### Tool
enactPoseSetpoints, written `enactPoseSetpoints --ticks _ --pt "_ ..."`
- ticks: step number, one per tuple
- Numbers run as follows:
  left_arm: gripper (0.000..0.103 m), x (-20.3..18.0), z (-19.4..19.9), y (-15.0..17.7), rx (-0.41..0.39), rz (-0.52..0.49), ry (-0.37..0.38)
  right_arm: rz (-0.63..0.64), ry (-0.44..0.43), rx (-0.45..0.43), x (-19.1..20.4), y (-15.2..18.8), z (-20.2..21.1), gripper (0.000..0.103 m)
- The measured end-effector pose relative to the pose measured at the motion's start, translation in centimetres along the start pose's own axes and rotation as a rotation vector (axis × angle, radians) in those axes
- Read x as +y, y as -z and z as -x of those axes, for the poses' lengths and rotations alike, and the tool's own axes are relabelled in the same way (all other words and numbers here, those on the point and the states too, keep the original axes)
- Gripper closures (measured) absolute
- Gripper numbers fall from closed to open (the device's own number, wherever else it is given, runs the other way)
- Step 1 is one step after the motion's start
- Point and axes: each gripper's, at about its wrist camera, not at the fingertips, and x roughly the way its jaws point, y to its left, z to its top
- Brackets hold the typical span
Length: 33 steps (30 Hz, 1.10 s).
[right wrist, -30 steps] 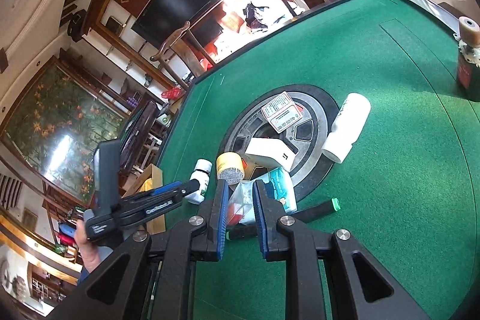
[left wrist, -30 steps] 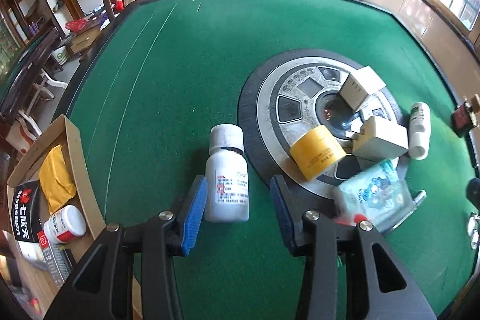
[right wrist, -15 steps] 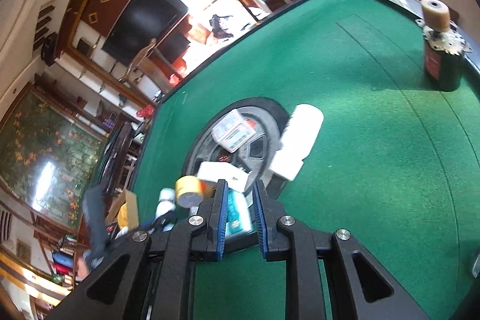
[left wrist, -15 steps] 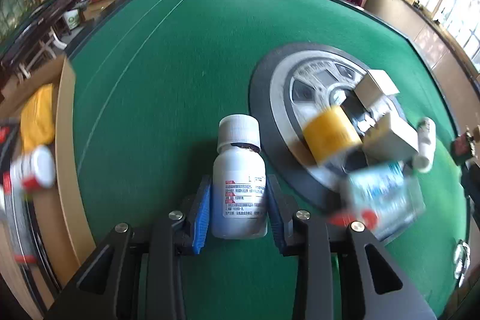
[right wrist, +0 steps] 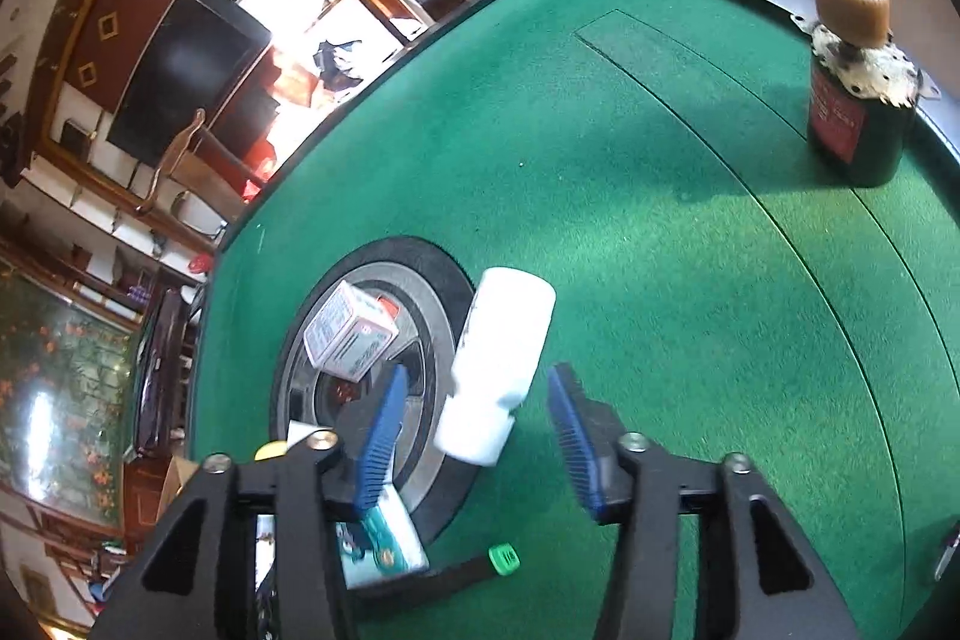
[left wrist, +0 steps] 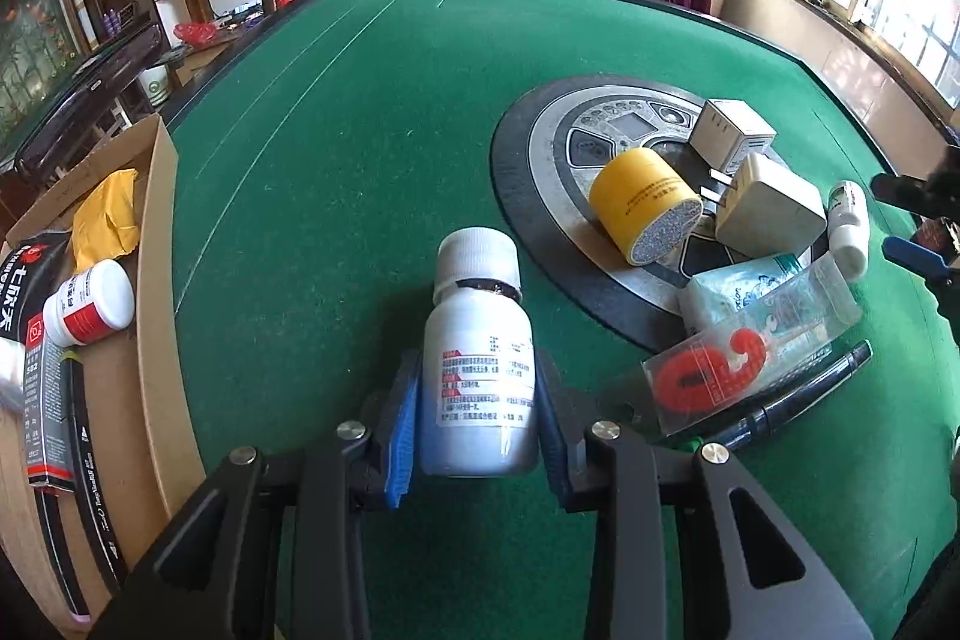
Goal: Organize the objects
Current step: 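Grasp the white bottle with the left tool while the right tool grasps the white cylindrical bottle, then lift and carry the white bottle with the left tool while the right tool carries its bottle toward the tray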
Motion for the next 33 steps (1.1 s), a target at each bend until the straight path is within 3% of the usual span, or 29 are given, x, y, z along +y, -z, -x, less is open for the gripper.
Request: enactPoseSetpoints --ticks 4,6,10,15,19,23,28,33 --pt "0.07 -0.2 -0.1 -0.2 -0.006 -0.007 -0.015 0.043 0.097 0.028 1.6 -0.2 -1.7 0.049" --pt "0.07 -0.5 -0.1 -0.3 -0.011 -0.016 -0.023 0.055 0.135 0.039 1.6 0.3 -2.3 0.064" --pt "0.07 -0.6 -0.2 -0.5 -0.016 -0.013 -0.015 0.095 0.156 0.043 1.6 0.6 -2.1 0.066" --pt "0.07 0.0 -0.1 -0.5 -0.017 0.019 0.016 0.098 0.088 0.063 0.2 1.3 -0.7 0.066" --pt "0.07 0.6 0.0 -0.5 -0.013 0.042 0.046 0.101 0.012 0.031 -0.4 2.4 2.6 0.066" --pt "0.07 0.3 0.1 -0.4 -0.019 0.028 0.036 0.173 -0.045 0.001 0.7 4.7 4.8 0.066" --pt "0.07 0.1 0.3 -0.2 -0.034 0.016 0.025 0.306 -0.12 0.045 4.4 7.6 4.0 0.066" --pt "0.07 0.0 1.0 -0.2 -0.071 0.009 0.005 0.392 -0.132 0.064 5.8 9.8 3.5 0.066"
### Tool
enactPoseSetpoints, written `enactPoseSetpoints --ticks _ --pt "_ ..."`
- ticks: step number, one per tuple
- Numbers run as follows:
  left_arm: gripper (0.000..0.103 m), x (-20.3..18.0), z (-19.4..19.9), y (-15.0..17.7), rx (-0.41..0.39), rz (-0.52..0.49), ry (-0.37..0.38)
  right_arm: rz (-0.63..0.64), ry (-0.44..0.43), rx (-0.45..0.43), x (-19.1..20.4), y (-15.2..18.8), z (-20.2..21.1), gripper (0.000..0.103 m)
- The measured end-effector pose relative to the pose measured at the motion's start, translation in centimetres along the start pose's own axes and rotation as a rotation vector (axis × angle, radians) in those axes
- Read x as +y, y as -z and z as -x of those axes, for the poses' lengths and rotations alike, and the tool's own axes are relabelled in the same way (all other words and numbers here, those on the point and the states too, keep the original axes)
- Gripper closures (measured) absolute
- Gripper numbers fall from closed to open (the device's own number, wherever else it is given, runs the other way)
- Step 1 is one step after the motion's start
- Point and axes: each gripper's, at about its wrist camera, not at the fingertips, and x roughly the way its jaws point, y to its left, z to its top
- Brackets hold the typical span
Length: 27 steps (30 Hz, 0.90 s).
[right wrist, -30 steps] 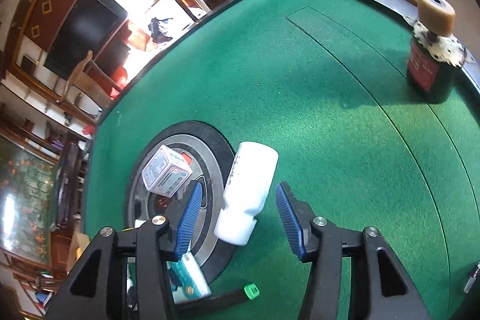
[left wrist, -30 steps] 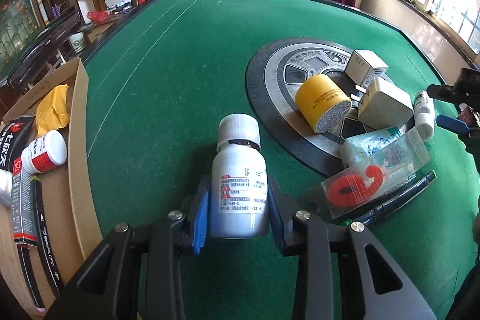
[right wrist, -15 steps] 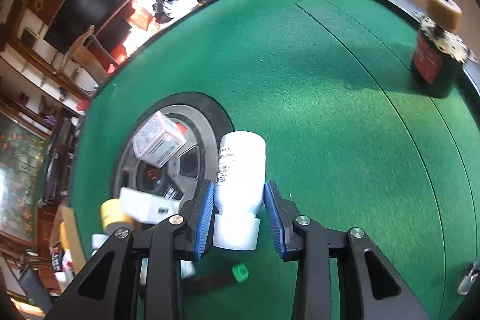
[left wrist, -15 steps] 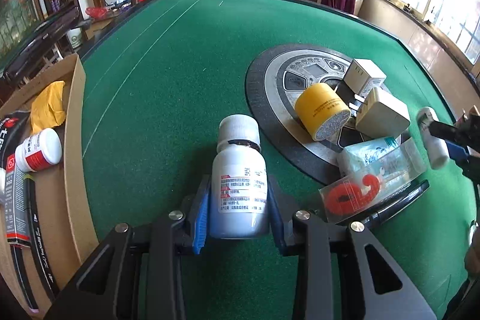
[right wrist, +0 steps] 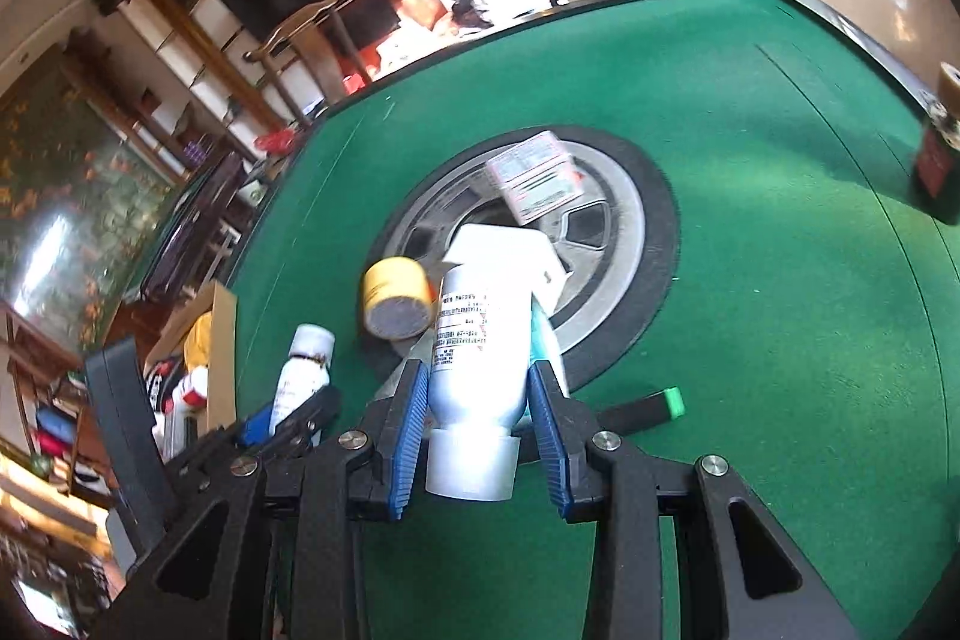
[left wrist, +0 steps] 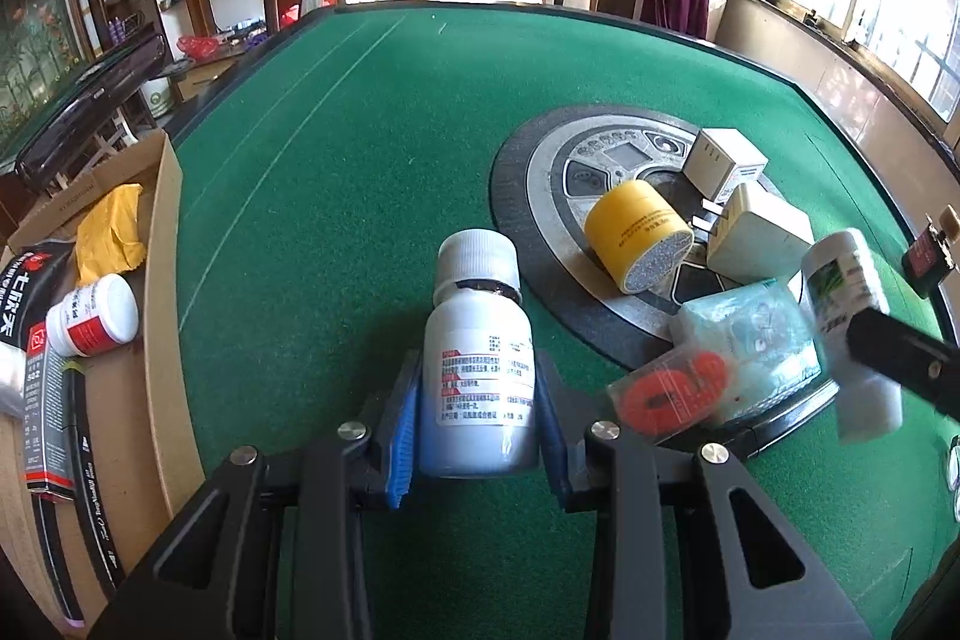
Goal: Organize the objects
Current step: 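Lift and carry the white bottle with the left tool while the right tool carries its bottle toward the tray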
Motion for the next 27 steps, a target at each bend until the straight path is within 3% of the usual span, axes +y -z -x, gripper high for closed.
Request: enactPoseSetpoints --ticks 27 --pt "0.07 -1.1 5.6 -0.9 -0.261 -0.061 -0.061 0.136 -0.048 -0.082 3.5 0.5 0.9 0.066"
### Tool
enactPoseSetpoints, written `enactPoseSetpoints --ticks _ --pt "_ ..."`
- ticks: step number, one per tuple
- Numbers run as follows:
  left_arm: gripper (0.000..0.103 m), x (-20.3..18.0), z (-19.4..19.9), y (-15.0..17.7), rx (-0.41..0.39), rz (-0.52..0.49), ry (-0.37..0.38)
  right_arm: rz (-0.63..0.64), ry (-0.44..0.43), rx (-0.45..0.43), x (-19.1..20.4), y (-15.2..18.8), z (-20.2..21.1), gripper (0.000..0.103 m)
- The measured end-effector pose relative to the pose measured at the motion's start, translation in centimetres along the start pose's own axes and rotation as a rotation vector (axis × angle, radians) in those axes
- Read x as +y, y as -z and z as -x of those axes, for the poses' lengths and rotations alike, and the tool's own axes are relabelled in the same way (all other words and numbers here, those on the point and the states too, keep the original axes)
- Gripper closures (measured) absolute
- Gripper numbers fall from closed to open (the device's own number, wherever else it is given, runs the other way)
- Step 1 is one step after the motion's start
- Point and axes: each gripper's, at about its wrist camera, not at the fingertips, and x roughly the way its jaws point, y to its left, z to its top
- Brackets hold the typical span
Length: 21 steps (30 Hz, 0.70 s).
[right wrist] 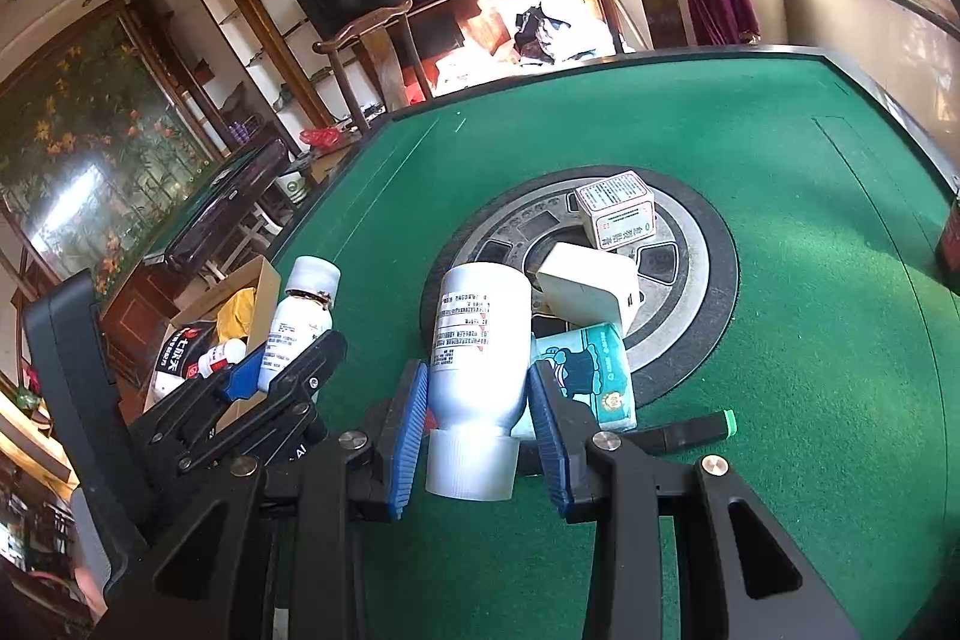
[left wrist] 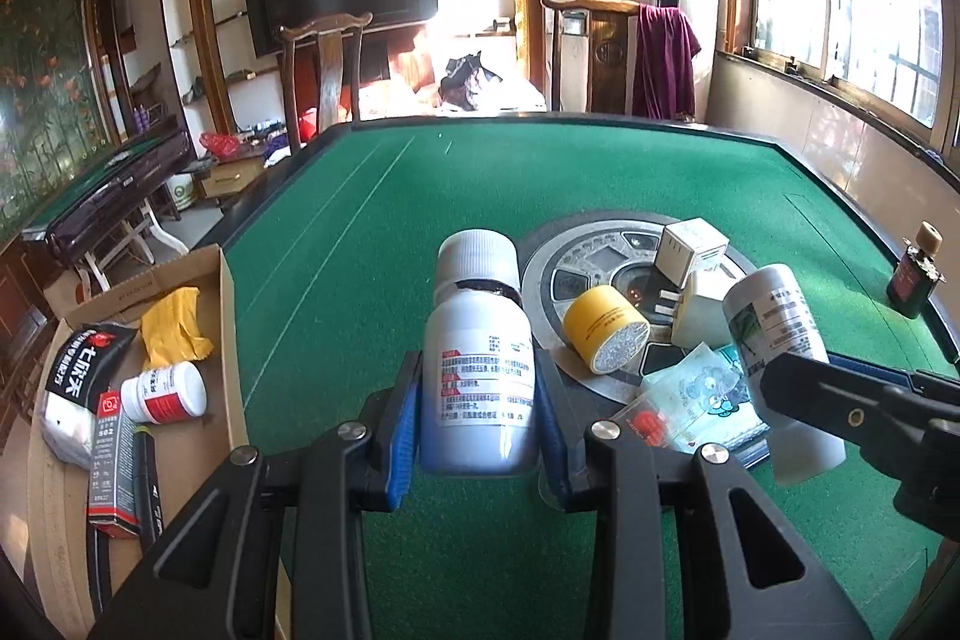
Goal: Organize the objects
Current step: 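Lift and carry the white bottle with the left tool while the right tool carries its bottle toward the tray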
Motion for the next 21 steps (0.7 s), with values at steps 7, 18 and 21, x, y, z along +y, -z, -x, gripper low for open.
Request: enactPoseSetpoints --ticks 7,18,21 --pt "0.07 -0.2 1.0 -0.2 -0.055 -0.009 -0.025 0.016 0.009 -0.016 0.2 0.1 0.2 0.066" --pt "0.07 0.0 2.8 -0.1 -0.131 0.012 -0.056 0.039 0.016 -0.045 1.1 0.3 0.8 0.065" --pt "0.07 0.4 3.5 0.3 -0.14 0.029 -0.052 0.06 0.012 -0.049 1.9 0.6 0.9 0.065"
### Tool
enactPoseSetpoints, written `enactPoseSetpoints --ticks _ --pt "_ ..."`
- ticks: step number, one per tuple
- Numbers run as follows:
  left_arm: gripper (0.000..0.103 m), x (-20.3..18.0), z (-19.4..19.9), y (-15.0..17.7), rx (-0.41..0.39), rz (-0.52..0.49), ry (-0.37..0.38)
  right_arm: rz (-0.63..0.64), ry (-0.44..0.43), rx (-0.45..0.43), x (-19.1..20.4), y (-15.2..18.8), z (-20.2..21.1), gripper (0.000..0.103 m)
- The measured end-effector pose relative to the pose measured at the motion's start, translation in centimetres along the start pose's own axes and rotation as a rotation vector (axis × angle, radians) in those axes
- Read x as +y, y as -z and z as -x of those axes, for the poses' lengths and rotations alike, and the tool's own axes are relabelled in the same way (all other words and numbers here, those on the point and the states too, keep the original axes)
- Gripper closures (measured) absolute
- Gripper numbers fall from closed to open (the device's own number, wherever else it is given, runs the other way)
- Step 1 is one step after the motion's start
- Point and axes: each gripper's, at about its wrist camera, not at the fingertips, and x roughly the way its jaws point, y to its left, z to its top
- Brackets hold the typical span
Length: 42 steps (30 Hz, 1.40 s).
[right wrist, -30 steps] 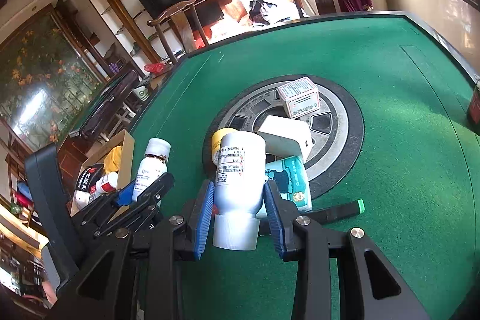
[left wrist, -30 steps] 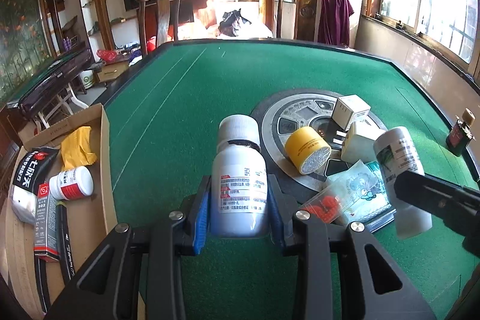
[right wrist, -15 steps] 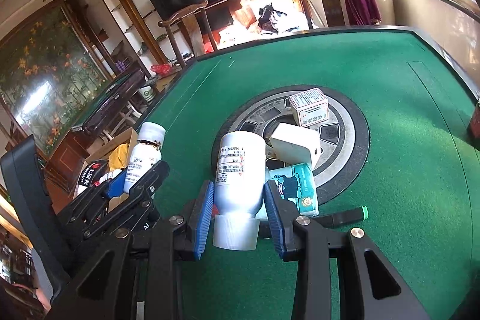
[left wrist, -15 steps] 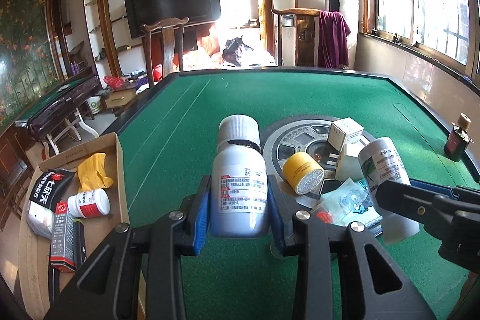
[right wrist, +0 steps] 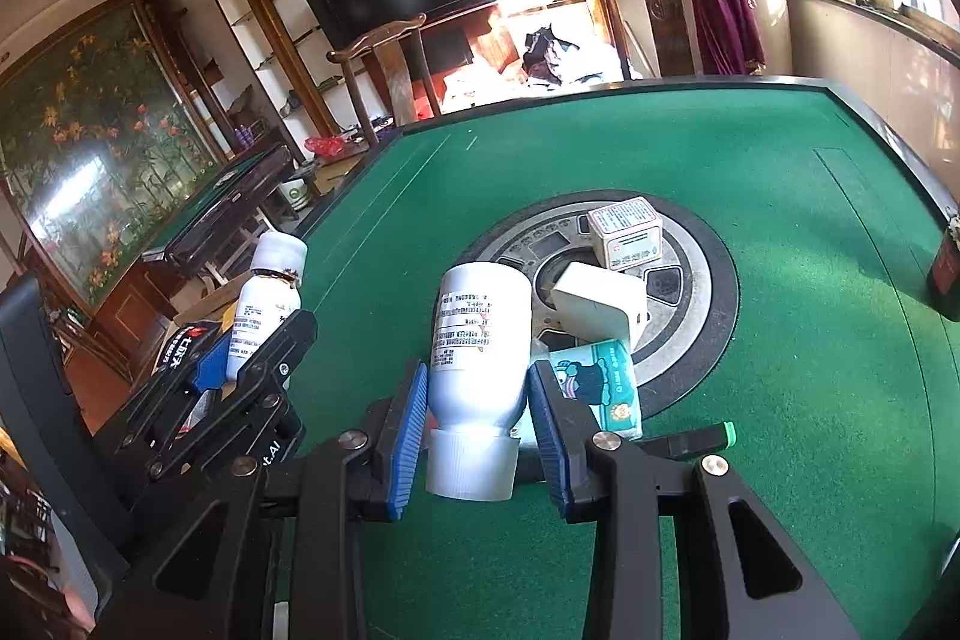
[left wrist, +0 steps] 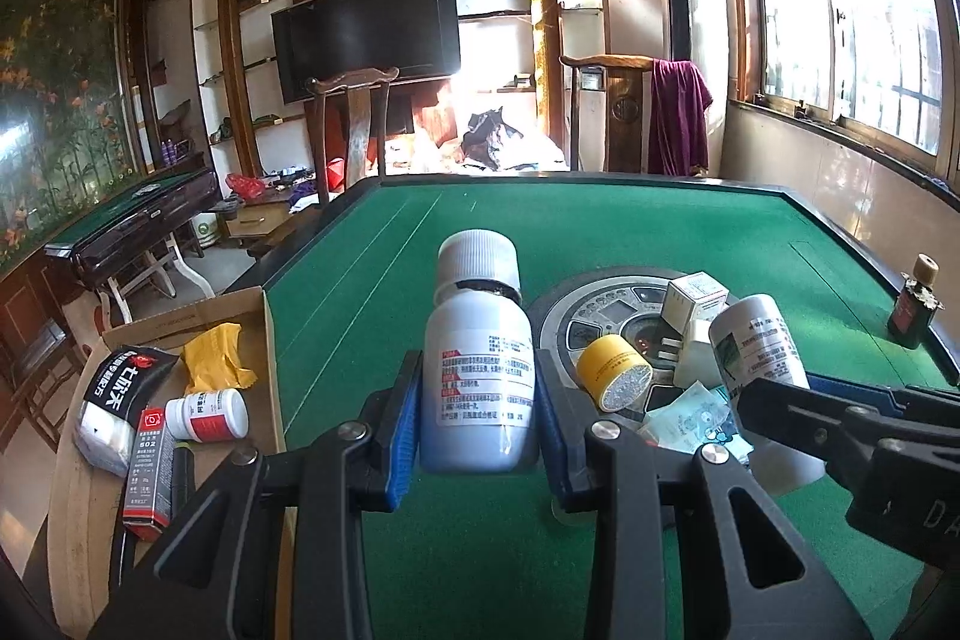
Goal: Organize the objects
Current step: 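Lift and carry the white bottle with the left tool while the right tool carries its bottle toward the tray, then lower white bottles into the tray with both tools and release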
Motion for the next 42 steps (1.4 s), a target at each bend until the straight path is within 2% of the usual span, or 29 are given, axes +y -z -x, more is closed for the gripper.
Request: enactPoseSetpoints --ticks 10,16,24,32,42 --pt "0.07 3.8 4.9 1.4 -0.038 0.069 -0.036 0.071 -0.049 0.025 3.5 0.9 -0.3 0.065" --pt "0.07 7.8 6.7 1.8 -0.005 0.13 -0.032 0.11 -0.104 0.046 6.8 1.6 -0.7 0.065" --pt "0.07 14.7 8.2 3.6 0.001 0.217 -0.124 0.18 -0.184 0.111 12.4 2.6 -3.2 0.065" --pt "0.07 22.1 7.3 6.3 0.078 0.345 -0.218 0.261 -0.212 0.184 16.6 3.9 -6.8 0.065" --pt "0.07 25.0 5.2 8.3 0.161 0.41 -0.215 0.311 -0.2 0.248 18.8 4.8 -10.7 0.065"
